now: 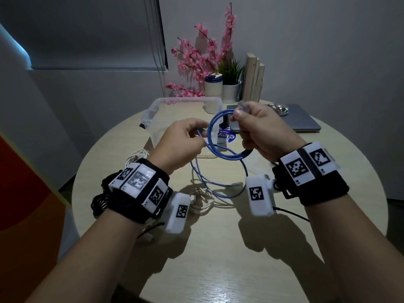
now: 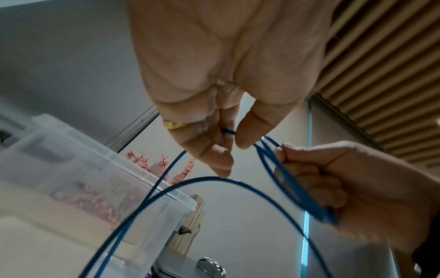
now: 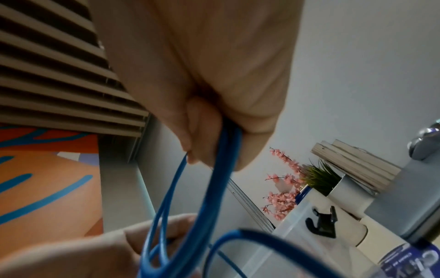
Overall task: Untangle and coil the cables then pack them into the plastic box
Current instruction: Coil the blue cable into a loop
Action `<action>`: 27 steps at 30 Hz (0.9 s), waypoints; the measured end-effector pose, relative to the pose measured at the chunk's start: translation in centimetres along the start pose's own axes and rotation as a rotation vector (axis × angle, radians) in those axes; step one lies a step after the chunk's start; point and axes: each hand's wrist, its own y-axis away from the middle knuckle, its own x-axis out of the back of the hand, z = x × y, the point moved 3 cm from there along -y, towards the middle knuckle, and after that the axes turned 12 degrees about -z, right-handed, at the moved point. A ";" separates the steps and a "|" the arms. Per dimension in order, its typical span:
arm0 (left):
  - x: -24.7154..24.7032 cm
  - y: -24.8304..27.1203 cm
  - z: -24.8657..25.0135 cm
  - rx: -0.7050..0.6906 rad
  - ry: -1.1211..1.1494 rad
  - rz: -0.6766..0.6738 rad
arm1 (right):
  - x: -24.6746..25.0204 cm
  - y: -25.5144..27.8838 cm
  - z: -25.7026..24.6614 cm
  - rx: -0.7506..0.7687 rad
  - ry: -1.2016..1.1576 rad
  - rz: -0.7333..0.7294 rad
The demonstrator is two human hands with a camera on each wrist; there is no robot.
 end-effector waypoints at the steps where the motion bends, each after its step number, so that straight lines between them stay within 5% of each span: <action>1: -0.1 0.0 0.0 -0.005 0.091 -0.021 | -0.2 -0.1 0.0 -0.006 0.048 -0.006; 8: -0.1 0.1 0.0 -0.072 0.147 0.032 | -0.9 -0.9 0.5 0.018 0.291 -0.040; 19: -0.2 0.7 1.3 -0.192 0.184 0.004 | -0.6 -1.5 0.6 0.159 0.837 0.149; 27: 0.0 0.5 1.2 -0.245 0.167 0.069 | -1.2 -1.2 0.4 0.255 0.725 0.078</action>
